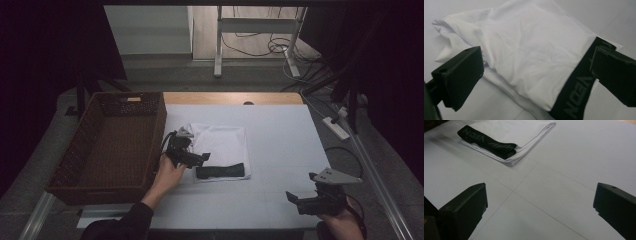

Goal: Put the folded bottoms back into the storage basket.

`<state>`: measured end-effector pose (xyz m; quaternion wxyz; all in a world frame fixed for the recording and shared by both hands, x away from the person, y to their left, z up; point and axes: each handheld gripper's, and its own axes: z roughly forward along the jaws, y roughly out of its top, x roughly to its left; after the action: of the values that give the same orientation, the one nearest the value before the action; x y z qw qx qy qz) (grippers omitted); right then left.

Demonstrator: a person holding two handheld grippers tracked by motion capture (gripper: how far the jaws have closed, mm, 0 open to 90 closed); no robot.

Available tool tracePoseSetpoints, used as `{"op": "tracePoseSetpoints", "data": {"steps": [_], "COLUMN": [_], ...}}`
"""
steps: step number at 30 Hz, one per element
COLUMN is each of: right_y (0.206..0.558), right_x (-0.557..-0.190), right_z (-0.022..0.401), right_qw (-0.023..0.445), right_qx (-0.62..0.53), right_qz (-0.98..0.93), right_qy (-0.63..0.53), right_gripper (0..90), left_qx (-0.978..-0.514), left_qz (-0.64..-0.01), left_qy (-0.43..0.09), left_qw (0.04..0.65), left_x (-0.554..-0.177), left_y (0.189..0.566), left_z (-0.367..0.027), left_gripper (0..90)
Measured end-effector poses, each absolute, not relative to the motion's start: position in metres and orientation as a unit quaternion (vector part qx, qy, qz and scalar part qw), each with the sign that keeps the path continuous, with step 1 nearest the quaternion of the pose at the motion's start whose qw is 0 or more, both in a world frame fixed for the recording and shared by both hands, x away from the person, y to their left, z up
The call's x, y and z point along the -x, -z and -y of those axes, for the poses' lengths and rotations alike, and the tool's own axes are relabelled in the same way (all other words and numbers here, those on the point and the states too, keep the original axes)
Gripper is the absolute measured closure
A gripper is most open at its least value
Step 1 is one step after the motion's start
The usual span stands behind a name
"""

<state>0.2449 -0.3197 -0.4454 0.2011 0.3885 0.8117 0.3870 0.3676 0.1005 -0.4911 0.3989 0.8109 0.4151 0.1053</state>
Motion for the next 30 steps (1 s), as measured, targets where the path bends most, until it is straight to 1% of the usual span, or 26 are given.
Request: {"op": "tracePoseSetpoints", "data": {"steps": [5, 11, 20, 25, 30], "right_y": [0.446, 0.446, 0.446, 0.446, 0.446], "right_x": [-0.245, -0.245, -0.245, -0.246, -0.246], "right_z": [0.32, 0.319, 0.32, 0.32, 0.32], "right_qw": [0.201, 0.201, 0.198, 0.198, 0.198], "right_qx": [-0.388, -0.388, -0.388, -0.388, -0.388], "right_qz": [-0.811, -0.812, -0.813, -0.813, -0.813], "right_qy": [-0.388, -0.388, -0.387, -0.386, -0.386], "right_gripper": [0.3, 0.3, 0.3, 0.3, 0.3], "left_qx": [-0.803, -0.796, -0.795, -0.792, -0.79], "left_qz": [-0.433, -0.448, -0.455, -0.463, -0.474], "left_qy": [-0.114, -0.111, -0.109, -0.094, -0.094], "left_qw": [0.393, 0.392, 0.385, 0.386, 0.377], "left_x": [-0.379, -0.391, -0.405, -0.417, -0.425], "left_y": [0.492, 0.495, 0.5, 0.506, 0.509], "left_z": [-0.102, -0.102, -0.105, -0.108, -0.11], "left_gripper": [0.1, 0.6, 0.6, 0.5, 0.2]}}
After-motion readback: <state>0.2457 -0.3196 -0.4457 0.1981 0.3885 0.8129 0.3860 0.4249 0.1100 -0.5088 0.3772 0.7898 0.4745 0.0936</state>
